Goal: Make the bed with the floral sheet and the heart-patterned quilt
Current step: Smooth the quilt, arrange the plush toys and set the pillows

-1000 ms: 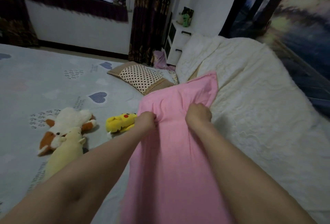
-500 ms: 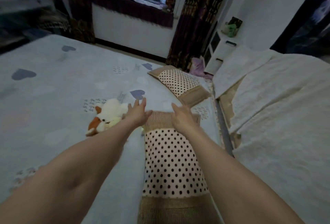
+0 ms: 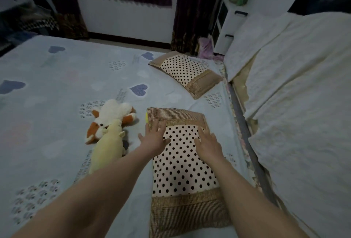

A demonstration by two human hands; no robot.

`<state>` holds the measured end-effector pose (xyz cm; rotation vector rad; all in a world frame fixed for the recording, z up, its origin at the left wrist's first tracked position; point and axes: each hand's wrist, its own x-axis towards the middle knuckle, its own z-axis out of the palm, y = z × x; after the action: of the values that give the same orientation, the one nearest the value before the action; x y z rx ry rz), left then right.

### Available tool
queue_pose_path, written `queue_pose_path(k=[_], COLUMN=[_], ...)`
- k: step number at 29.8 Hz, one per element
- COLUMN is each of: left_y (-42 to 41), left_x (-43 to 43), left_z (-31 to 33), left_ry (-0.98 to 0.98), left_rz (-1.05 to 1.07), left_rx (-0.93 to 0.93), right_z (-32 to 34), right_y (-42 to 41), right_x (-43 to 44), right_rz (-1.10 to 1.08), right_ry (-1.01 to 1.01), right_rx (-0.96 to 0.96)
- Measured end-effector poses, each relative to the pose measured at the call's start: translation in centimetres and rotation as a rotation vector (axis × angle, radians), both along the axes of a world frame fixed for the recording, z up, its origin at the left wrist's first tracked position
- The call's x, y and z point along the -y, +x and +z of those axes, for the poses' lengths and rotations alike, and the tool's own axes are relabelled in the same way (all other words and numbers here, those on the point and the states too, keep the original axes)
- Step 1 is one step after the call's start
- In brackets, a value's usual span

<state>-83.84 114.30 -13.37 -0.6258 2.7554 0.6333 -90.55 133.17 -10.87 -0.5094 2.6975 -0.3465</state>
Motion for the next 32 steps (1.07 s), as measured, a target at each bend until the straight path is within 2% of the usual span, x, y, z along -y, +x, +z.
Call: queue_pose_path(k=[7,10,11,17,19,22,24,26,27,31,32], left_y=[-2.9,-4.2,-5.7,-11.0,-13.8,-18.1,-22.3,-25.1,-26.1,-27.7,-27.7], left_x=[-3.9,-4.6,-5.0,-5.1,-4.9,-3.9,-1.9,-0.2,0.5,2.3,2.8], left_z=[-5.9,-8.0,-10.2,-16.2,-18.1,-20.3,-23.5,-26.6,-29.2,-41.4,-41.6], left_ry=[0.055,0.076,0.088,0.087,-0.017,-0.161,-0.259,-0.348,-0.362,-0.415,-0.42], left_rz=[-0.039,-0.032,-0.025,0.164,0.21,0.283,0.282,0.248,0.215,0.147,0.135], left_rx=[0.117,0.144,0.163,0.077,-0.002,-0.214,-0.38,-0.452,-0.429,-0.268,-0.253], right_z=[-6.5,-8.6,-10.7,-16.2,-18.1,-20.0,-22.6,-25.6,-28.6,-43.2,-43.9], right_y=[-2.5,-3.9,-5.2,-11.2,-14.4,-18.9,-23.4,-26.4,-27.3,-28.7,-29.1], right_x=[-4.8,-5.8,-6.2,-5.0,-3.5,-1.0,1.6,3.7,4.9,8.8,9.1], right_rz=[-0.094,-0.11,-0.129,-0.194,-0.185,-0.158,-0.161,-0.208,-0.195,-0.146,-0.169], right_ry=[0.012,-0.001,-0.007,-0.062,-0.1,-0.241,-0.364,-0.43,-0.417,-0.104,-0.085], right_rx=[0.12,0.114,0.13,0.072,-0.039,-0.318,-0.511,-0.63,-0.63,-0.394,-0.349])
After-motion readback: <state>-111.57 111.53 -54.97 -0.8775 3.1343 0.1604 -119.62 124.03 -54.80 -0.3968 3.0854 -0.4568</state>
